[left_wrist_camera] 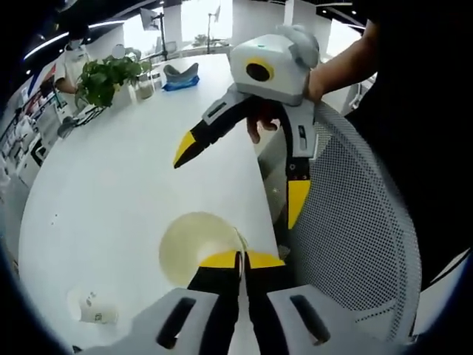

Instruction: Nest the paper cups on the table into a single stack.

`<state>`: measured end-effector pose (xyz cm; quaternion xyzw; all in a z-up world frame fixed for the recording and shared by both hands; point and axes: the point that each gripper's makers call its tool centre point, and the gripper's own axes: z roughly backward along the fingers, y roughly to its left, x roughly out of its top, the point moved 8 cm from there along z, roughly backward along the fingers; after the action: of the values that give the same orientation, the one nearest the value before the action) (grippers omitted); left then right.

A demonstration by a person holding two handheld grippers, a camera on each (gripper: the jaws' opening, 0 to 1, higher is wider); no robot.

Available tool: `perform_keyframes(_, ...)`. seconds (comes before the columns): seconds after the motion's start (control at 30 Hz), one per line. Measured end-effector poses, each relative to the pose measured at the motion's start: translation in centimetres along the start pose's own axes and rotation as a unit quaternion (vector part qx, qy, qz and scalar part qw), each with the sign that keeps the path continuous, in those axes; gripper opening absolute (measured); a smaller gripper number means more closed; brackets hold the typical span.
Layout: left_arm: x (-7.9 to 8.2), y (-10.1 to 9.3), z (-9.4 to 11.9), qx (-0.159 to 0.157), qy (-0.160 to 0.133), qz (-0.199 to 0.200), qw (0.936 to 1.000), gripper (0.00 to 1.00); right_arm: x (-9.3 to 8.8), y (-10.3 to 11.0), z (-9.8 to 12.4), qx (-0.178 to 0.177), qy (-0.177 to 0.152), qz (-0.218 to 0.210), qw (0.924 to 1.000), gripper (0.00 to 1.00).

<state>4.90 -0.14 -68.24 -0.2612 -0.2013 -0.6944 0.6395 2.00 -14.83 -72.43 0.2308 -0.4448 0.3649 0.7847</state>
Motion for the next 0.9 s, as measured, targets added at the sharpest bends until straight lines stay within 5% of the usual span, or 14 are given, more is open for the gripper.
perform_keyframes(0.57, -0.4, 0.3, -0.3, -0.007, -0.013, 0.021, 0.9997, 0.01, 0.0, -0.2, 0.2, 0.001, 0.003, -0.002, 1.0, 0.96)
perform_keyframes(0.9, -0.3, 0.3, 0.0, -0.002, -0.014, 0.01, 0.9999, 0.01, -0.1, -0.8, 2.9, -0.014, 0.002, 0.003, 0.9999, 0.96)
